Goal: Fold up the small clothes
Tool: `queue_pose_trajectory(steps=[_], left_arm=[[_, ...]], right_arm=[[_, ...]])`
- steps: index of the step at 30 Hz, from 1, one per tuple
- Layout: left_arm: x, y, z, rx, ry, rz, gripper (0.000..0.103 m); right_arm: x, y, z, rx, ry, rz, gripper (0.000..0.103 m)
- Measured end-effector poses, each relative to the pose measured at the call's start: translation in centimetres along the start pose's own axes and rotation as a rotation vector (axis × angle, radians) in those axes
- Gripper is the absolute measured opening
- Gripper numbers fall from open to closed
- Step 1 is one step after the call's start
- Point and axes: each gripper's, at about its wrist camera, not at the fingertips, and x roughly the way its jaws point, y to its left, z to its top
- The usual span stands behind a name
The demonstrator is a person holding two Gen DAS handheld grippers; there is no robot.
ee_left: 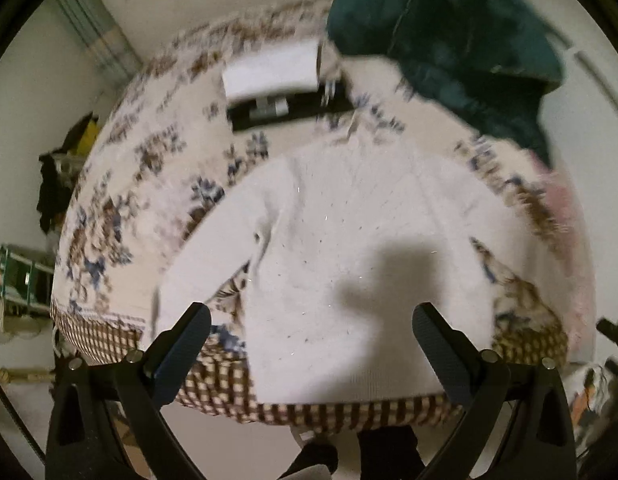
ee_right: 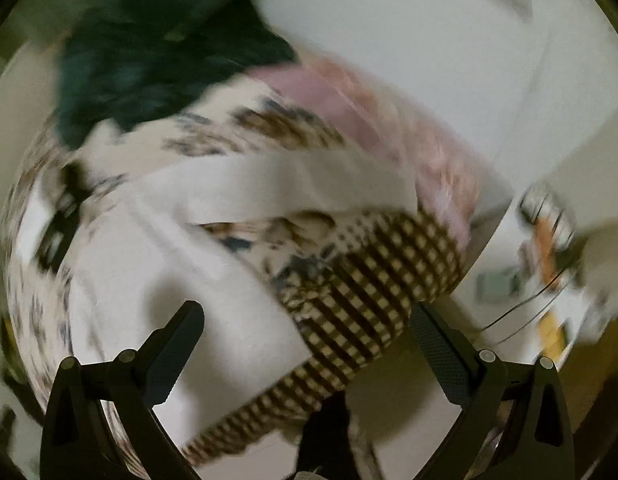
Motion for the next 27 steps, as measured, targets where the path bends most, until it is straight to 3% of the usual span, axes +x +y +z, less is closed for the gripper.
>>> queue_pose_trajectory(steps=[5, 10, 12, 13, 14, 15, 16, 17, 20, 23, 27], left_arm=[[12.1, -2.8, 1.7, -0.055, 0.150, 0.039, 0.103], [20.9, -4.1, 1.9, -0.086, 0.258, 0.048, 0.103], [23.7, -4.3, 2.2, -0.091, 0.269, 0.058, 0.103], [24.8, -4.3, 2.3, -0.092, 0.274, 0.063, 0.103], [26.1, -4.6, 2.7, -0.094, 0.279, 0.067, 0.103], [27.3, -4.3, 2.8, -0.097, 0.286, 0.073, 0.103], [28.2, -4.4, 3.2, -0.100, 0.288, 0.077, 0.103], [28.9, -4.1, 3.6, -0.107, 0.285, 0.082, 0.103], [29.8, -3.0, 5.1, -0.132, 0.252, 0.084, 0.103], [30.3, -0.7, 6.2, -0.159, 0.218, 0.094, 0.103], [30.4, 4.2, 6.7, -0.216, 0.171, 0.134, 0.103]], right_arm=[[12.9, -6.6, 3.9, 0.304, 0.072, -0.023, 0.102], [21.2, -11.0, 5.9, 0.587, 0.064, 0.060, 0.093], [23.2, -11.7, 6.9, 0.657, -0.022, 0.029, 0.076], [23.5, -11.6, 7.3, 0.655, -0.051, 0.001, 0.063], [23.8, -11.1, 7.9, 0.635, -0.113, -0.053, 0.057], [23.8, -10.3, 8.3, 0.608, -0.160, -0.096, 0.042], [23.6, -9.2, 8.8, 0.567, -0.205, -0.136, 0.021], [23.4, -8.3, 9.1, 0.536, -0.229, -0.157, 0.008], [21.9, -3.9, 10.7, 0.409, -0.292, -0.195, 0.007], [18.6, 3.4, 11.6, 0.211, -0.336, -0.183, 0.007], [12.7, 17.5, 9.6, -0.083, -0.382, -0.043, 0.007]])
